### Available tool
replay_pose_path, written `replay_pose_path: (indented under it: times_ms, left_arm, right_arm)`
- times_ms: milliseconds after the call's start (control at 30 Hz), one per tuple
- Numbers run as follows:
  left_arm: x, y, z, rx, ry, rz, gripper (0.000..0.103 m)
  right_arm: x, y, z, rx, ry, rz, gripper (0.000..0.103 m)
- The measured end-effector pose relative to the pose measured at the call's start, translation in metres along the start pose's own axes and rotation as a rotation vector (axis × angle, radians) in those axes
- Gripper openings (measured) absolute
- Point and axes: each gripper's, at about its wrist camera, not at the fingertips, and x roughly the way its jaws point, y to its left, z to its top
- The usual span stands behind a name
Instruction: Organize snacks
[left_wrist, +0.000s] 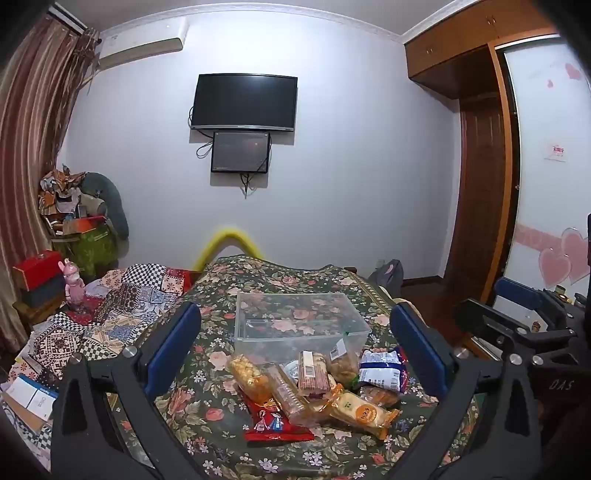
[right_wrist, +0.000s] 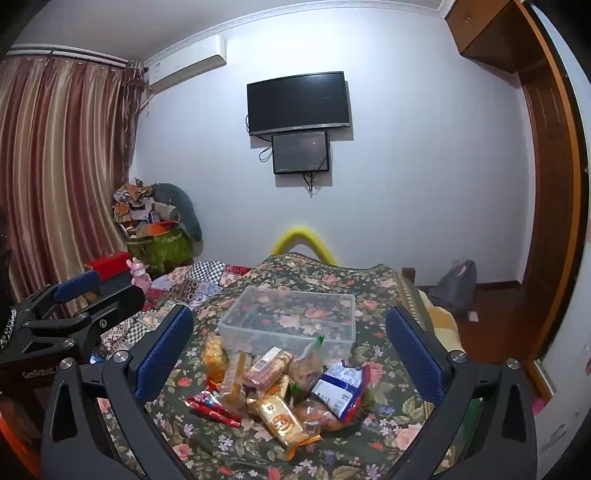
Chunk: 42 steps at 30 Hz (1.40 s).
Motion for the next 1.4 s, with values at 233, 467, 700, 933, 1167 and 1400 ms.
replay_pose_path:
  times_ms: [233, 467, 700, 933, 1167, 1400]
  left_arm:
    - [0.003, -0.003, 0.0, -0.009, 0.006, -0.006, 0.103]
    - [0.0, 0.003, -0.002, -0.017, -0.001, -0.015, 0.103]
    - [0.0, 0.002, -0.004, -0.012, -0.002, -0.013, 0.103]
    - [0.001, 0.004, -0.003, -0.019, -0.001, -0.013, 0.103]
    - [0.001, 0.006, -0.004, -0.022, 0.0, -0.014, 0.103]
    - [0.0, 0.007, -0.005, -0.027, 0.001, -0.013, 0.103]
  right_arm:
    - [0.0, 0.0, 0.0, 0.002, -0.001, -0.002, 0.103]
    - [0.001, 0.002, -0.002, -0.006, 0.001, -0.002, 0.103]
    - [-0.001, 0.001, -0.001, -0.004, 0.002, 0.002, 0.103]
    - [-0.001, 0.0, 0.0, -0.003, -0.001, -0.003, 0.103]
    - [-0.002, -0.001, 0.0, 0.001, 0.0, -0.001, 0.103]
    - [-0.003, -0.001, 0.001, 0.002, 0.001, 0.0, 0.103]
